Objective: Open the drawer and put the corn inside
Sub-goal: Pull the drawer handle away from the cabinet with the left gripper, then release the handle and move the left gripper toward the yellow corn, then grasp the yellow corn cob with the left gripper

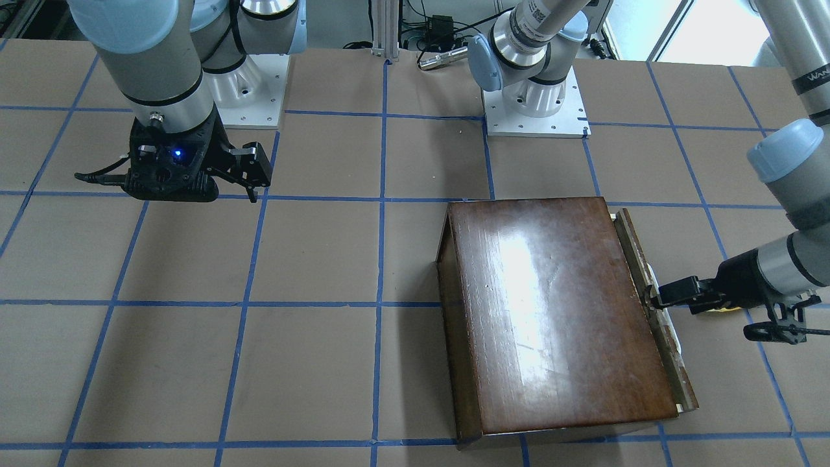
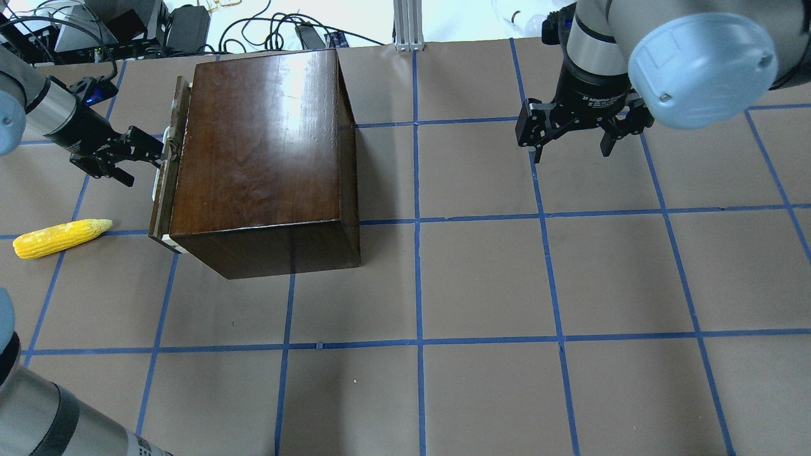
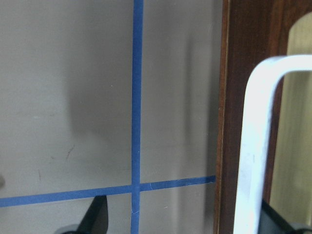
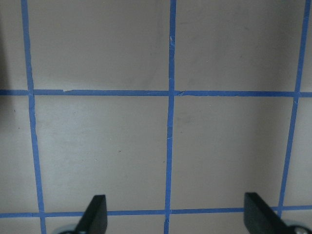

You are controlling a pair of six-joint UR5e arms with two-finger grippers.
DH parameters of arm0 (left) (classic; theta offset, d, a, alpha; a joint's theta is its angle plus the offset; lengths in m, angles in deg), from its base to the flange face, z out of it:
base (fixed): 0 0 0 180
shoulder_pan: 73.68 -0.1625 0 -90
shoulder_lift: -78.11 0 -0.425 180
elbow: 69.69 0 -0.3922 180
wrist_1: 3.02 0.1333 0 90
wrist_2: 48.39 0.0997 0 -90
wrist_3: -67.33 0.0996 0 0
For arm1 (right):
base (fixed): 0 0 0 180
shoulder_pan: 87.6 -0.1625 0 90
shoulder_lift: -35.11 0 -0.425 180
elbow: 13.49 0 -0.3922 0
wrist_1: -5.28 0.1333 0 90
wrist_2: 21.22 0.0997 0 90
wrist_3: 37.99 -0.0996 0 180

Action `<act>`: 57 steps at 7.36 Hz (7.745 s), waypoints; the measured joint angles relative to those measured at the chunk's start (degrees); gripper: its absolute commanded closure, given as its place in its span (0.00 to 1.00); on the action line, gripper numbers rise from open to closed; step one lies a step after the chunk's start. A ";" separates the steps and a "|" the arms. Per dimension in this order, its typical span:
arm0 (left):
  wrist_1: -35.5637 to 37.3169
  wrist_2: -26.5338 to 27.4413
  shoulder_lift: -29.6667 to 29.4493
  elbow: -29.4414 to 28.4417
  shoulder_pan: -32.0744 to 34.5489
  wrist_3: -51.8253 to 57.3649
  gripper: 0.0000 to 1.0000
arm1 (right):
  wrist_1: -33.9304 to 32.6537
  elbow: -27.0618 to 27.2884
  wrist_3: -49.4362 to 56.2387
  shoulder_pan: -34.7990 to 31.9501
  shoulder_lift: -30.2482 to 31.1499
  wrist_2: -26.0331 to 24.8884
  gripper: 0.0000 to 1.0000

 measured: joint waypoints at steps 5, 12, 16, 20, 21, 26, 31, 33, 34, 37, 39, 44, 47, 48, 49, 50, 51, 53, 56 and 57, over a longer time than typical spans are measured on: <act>0.33 2.12 -0.06 -0.08 -0.57 0.14 0.00 | -0.02 0.00 0.00 0.00 0.00 0.00 0.00; 1.06 4.75 -0.41 -0.57 -2.56 1.35 0.00 | 0.00 0.00 0.00 0.00 0.00 0.00 0.00; 1.07 4.79 -0.71 -1.20 -4.04 1.72 0.00 | 0.00 0.00 0.00 0.00 0.00 -0.01 0.00; 1.07 4.92 -0.70 -1.40 -5.09 2.91 0.00 | 0.00 0.00 0.00 0.00 0.00 0.00 0.00; 1.07 4.94 -0.70 -1.44 -5.45 3.47 0.00 | 0.00 0.00 0.00 0.00 0.00 0.00 0.00; 0.90 4.94 0.44 -1.56 -5.68 3.80 0.00 | 0.00 0.00 0.00 0.00 0.00 0.00 0.00; -3.87 8.40 2.99 -5.22 -5.65 5.06 0.00 | 0.00 0.00 0.00 0.00 0.00 0.00 0.00; -4.01 11.63 3.96 -5.24 -6.99 9.67 0.00 | 0.00 0.00 0.00 0.00 0.00 0.00 0.00; -3.93 12.64 4.34 -5.08 -8.27 13.22 0.00 | 0.00 0.00 0.00 0.00 0.00 0.00 0.00; -1.97 15.61 3.21 -4.38 -11.01 28.46 0.00 | 0.00 0.00 0.00 0.00 0.00 -0.07 0.00; -0.03 18.15 1.91 -4.25 -11.46 38.48 0.00 | 0.00 0.05 0.00 0.00 -0.05 -0.09 0.00; 7.73 19.09 -1.25 -2.56 -13.63 71.01 0.00 | -0.02 0.08 0.00 0.00 -0.09 -0.09 0.00; 20.73 18.85 -1.88 4.67 -16.16 82.32 0.00 | -0.01 0.01 0.00 0.00 -0.01 -0.09 0.00; 22.45 18.32 -1.56 6.58 -16.86 85.63 0.00 | 0.00 0.01 0.00 0.00 -0.01 -0.09 0.00; 23.07 17.40 -1.42 7.73 -17.42 89.12 0.00 | 0.00 0.00 0.00 0.00 0.00 -0.09 0.00; 23.26 16.56 -1.47 8.77 -17.78 91.23 0.00 | 0.00 0.00 0.00 0.00 0.00 -0.07 0.00; 23.37 15.78 -1.68 9.51 -17.78 92.34 0.00 | 0.00 0.00 0.00 0.00 0.00 -0.03 0.00; 23.63 13.97 -2.45 9.64 -17.18 93.84 0.00 | 0.00 0.00 0.00 0.00 0.00 0.00 0.00; 24.80 12.69 -3.23 9.64 -16.62 96.15 0.00 | 0.00 0.00 0.00 0.00 -0.01 0.00 0.00; 25.53 12.67 -3.64 9.67 -16.60 96.29 0.02 | 0.00 0.00 0.00 0.00 -0.02 0.00 0.00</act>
